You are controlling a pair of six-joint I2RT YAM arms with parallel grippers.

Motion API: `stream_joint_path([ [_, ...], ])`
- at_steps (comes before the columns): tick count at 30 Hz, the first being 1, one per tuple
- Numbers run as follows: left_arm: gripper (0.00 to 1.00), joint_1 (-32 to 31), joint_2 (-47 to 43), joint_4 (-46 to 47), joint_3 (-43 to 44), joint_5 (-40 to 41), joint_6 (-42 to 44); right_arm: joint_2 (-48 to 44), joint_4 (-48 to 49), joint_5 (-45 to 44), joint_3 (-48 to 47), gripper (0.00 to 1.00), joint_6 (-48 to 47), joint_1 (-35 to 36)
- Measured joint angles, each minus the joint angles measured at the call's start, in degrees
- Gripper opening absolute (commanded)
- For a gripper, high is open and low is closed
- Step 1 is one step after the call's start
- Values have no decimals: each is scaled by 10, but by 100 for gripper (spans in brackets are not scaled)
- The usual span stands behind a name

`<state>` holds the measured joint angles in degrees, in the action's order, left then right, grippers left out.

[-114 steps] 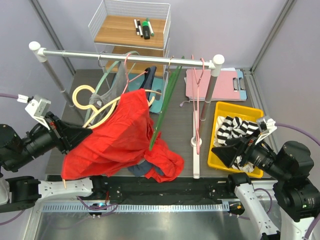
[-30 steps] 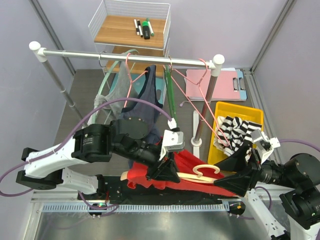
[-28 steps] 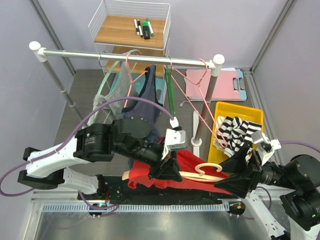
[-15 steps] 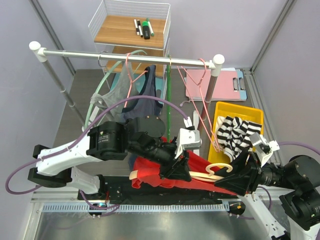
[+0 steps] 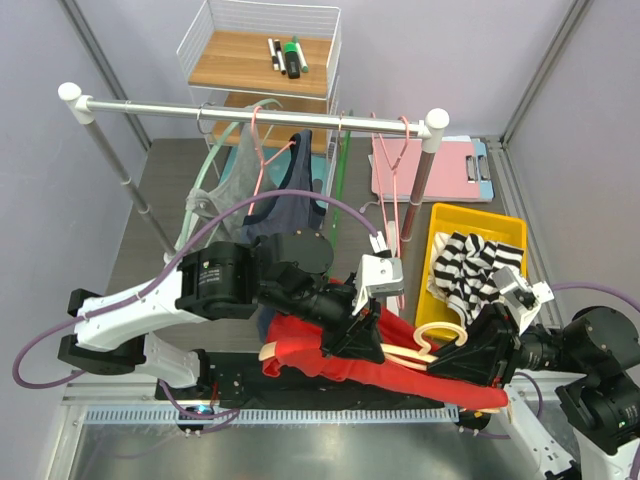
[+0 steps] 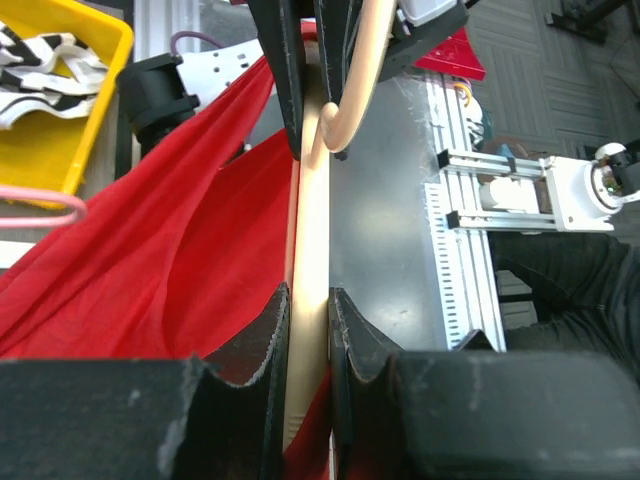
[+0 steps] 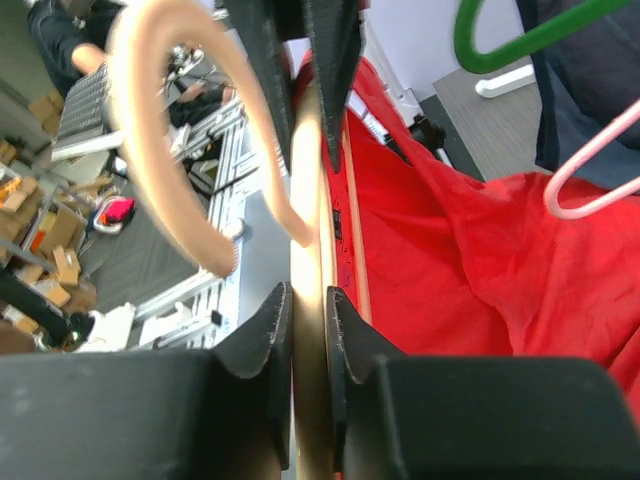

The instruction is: Remove the tank top from the hanger

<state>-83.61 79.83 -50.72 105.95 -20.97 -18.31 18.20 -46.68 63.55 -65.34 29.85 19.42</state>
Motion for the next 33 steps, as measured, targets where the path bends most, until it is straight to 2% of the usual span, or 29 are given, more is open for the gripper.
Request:
stream_joint_path([
  [4, 7, 0, 0, 6, 0, -2, -8, -3, 12, 11, 0, 1, -2, 2],
  [7, 21, 0, -1, 9, -1, 0, -14, -7, 14, 8, 0, 1, -5, 2],
  [8, 32, 0, -3, 12, -4, 1, -16, -8, 15, 5, 0, 1, -6, 2],
  [11, 52, 0, -18, 30, -27, 21, -27, -15, 11, -6, 1, 1, -10, 1],
  [14, 64, 2, -54, 46, -56, 45, -39, -24, 1, -26, 1, 1, -13, -5],
  [17, 70, 0, -109, 55, -91, 65, -42, -33, -6, -32, 1, 1, -16, -9],
  [22, 72, 0, -220, 73, -159, 89, -54, -49, -20, -47, 7, 1, -22, -11],
  [26, 69, 0, -273, 76, -196, 104, -55, -64, -30, -58, 14, 1, -25, -12],
  [33, 65, 0, -304, 76, -251, 122, -53, -77, -44, -71, 16, 1, -24, -12],
])
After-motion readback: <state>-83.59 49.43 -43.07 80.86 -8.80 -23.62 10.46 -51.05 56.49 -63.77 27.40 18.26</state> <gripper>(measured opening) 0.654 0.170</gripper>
